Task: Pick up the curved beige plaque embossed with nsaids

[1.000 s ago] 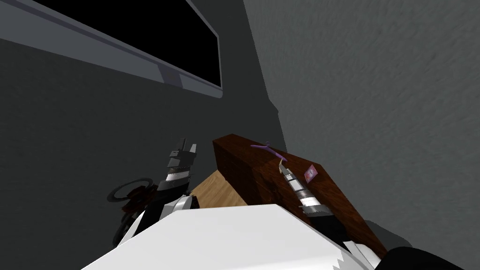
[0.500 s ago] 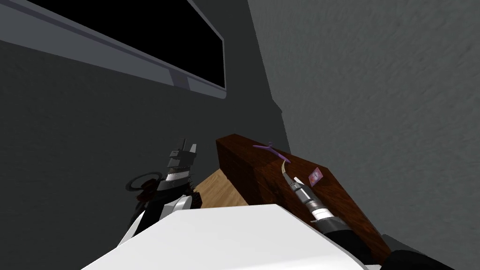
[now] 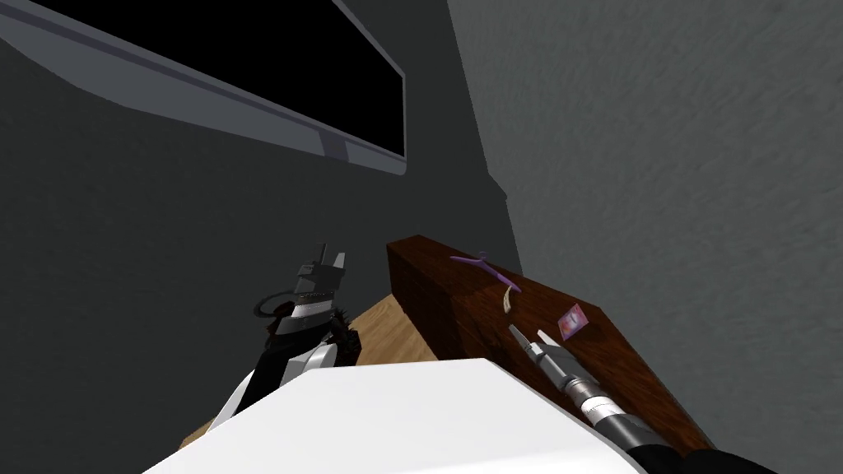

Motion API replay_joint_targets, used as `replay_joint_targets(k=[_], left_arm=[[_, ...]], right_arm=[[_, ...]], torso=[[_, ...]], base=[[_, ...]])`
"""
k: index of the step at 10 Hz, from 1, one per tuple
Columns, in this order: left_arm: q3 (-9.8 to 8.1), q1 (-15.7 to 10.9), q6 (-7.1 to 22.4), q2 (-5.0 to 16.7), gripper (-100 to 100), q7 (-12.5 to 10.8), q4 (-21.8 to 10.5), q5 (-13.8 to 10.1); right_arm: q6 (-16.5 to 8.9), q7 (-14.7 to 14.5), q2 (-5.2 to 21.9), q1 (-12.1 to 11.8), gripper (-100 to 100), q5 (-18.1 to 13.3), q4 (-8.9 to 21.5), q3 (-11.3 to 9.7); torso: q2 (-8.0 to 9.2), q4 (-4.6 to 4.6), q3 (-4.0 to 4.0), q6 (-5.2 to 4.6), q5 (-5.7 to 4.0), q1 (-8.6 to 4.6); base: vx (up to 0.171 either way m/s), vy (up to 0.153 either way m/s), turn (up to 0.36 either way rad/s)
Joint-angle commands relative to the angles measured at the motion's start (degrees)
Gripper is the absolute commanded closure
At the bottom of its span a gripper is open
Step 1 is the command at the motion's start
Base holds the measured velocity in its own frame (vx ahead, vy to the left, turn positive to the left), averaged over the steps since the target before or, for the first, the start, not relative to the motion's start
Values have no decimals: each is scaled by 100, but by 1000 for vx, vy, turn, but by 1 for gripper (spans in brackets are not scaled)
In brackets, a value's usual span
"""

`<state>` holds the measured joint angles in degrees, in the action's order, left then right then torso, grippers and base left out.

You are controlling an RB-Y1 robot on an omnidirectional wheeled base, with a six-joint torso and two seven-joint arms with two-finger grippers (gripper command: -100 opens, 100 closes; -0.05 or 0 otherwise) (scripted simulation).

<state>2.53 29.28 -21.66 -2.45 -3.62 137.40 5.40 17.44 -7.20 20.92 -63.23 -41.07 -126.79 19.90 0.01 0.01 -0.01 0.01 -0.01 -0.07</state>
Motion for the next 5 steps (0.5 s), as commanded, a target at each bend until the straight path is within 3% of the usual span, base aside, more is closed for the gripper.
replay_joint_targets(k=[1,2,5], left_arm=[[0,0,0,0,0,0,0,0],[0,1,0,0,0,0,0,0],[0,0,0,0,0,0,0,0]], right_arm=[[-84,-59,133,-135,-100,-249,43,70],[-161,-214,286,-375,-100,-450,97,192],[-233,-373,441,-702,-100,-937,153,309]], torso=[[0,0,0,0,0,0],[-2,0,1,-2,-1,0],[-6,-1,4,1,0,0]], base=[[-2,-7,118],[1,-2,207],[6,-6,143]])
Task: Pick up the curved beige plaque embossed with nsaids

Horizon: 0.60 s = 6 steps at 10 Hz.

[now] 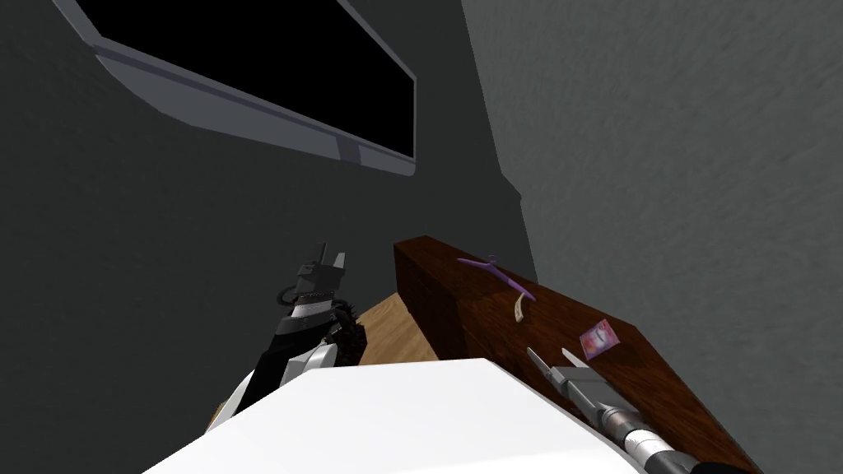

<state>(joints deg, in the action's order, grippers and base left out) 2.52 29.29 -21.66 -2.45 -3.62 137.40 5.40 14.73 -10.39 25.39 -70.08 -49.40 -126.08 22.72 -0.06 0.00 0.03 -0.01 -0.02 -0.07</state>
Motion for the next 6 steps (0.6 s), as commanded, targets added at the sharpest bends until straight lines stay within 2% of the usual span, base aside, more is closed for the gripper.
replay_joint_targets(k=[1,2,3,4,5,6], left_arm=[[0,0,0,0,0,0,0,0],[0,-1,0,0,0,0,0,0],[0,0,0,0,0,0,0,0],[0,-1,0,0,0,0,0,0],[0,0,0,0,0,0,0,0],[0,0,0,0,0,0,0,0]], right_arm=[[-27,-214,150,-286,-100,-286,142,138],[-27,-214,150,-296,-100,-449,142,138],[-83,-375,308,-563,-100,-638,204,240],[-83,-375,308,-569,-100,-790,204,240],[-131,-537,471,-798,-100,-984,269,332],[-131,-537,471,-835,-100,-1128,269,332]], torso=[[0,0,0,0,0,0],[-1,0,0,2,0,2],[-2,0,1,1,0,0],[-4,-1,2,4,0,-1],[-4,-1,2,0,-1,-1],[-6,-1,4,3,0,-1]], base=[[15,-3,237],[13,-6,116],[15,-1,228],[15,-9,120],[22,-4,228],[19,-8,131]])
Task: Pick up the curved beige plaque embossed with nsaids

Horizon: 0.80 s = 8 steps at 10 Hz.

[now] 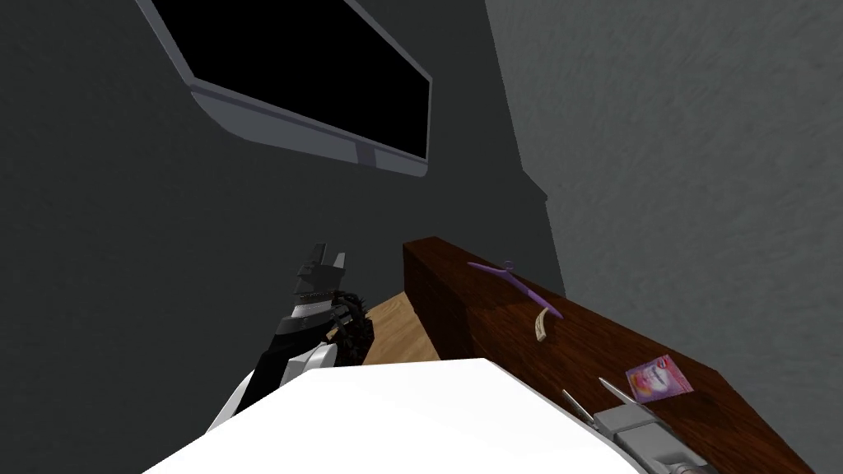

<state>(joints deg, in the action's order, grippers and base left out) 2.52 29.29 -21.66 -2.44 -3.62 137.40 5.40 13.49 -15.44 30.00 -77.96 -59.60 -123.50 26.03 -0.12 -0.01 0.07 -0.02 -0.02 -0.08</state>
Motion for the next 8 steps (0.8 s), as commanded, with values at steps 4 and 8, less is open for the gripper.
replay_joint_targets(k=[4,8], left_arm=[[0,0,0,0,0,0,0,0],[0,0,0,0,0,0,0,0]], right_arm=[[-78,-352,352,-552,-100,-764,147,158],[-118,-664,718,-1018,-100,-1384,292,278]], torso=[[-4,-1,2,4,0,0],[-7,-1,4,2,-1,-2]], base=[[27,-7,176],[34,-14,177]])
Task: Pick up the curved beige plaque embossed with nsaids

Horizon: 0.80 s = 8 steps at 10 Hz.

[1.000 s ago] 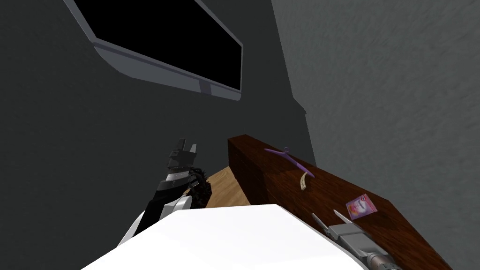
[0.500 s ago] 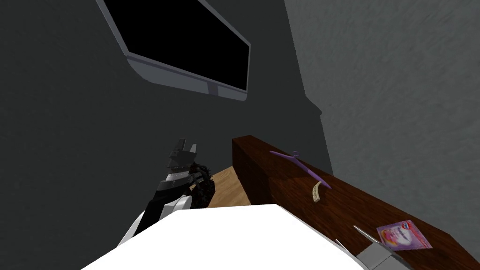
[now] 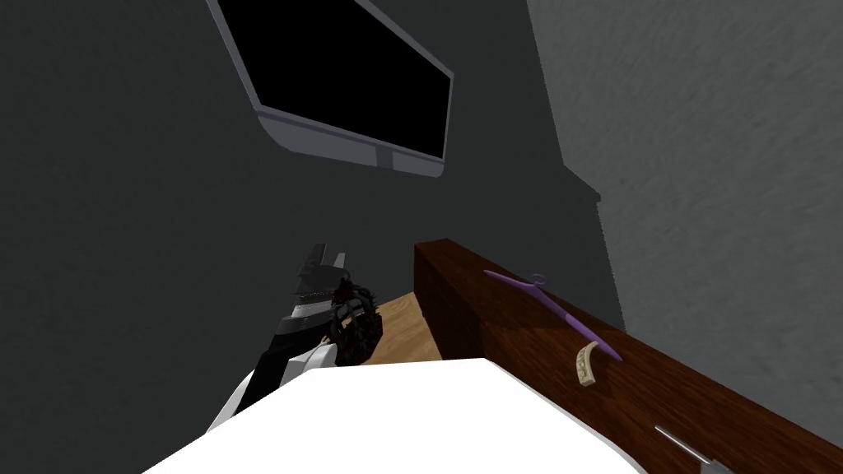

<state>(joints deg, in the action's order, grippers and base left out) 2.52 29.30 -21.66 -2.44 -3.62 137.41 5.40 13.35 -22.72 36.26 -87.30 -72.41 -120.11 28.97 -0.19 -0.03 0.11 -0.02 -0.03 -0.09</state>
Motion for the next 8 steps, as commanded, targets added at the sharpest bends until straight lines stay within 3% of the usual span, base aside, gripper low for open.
replay_joint_targets(k=[1,2,3,4,5,6,8], left_arm=[[0,0,0,0,0,0,0,0],[0,-1,0,0,0,0,0,0],[0,0,0,0,0,0,0,0],[0,0,0,0,0,0,0,0],[0,0,0,0,0,0,0,0],[0,0,0,0,0,0,0,0],[0,0,0,0,0,0,0,0]], right_arm=[[-111,-87,281,-286,-100,-286,28,30],[-111,-87,281,-300,-100,-395,28,30],[-111,-233,468,-503,-100,-611,102,63],[-111,-233,468,-503,-100,-675,102,63],[-102,-374,652,-693,-100,-905,177,87],[-102,-374,652,-693,-100,-940,177,87],[-64,-639,1007,-1032,-100,-1360,325,108]], torso=[[0,0,0,0,0,0],[-3,-1,2,4,0,-2],[0,0,0,-2,0,0],[-4,-1,2,2,1,1],[-5,-1,3,-1,0,0],[-8,-2,5,3,0,-2],[-8,-2,4,2,-1,-5]], base=[[37,-16,236],[30,-18,137],[44,-12,203],[43,-18,135],[47,-21,216],[38,-29,133],[56,-33,236]])
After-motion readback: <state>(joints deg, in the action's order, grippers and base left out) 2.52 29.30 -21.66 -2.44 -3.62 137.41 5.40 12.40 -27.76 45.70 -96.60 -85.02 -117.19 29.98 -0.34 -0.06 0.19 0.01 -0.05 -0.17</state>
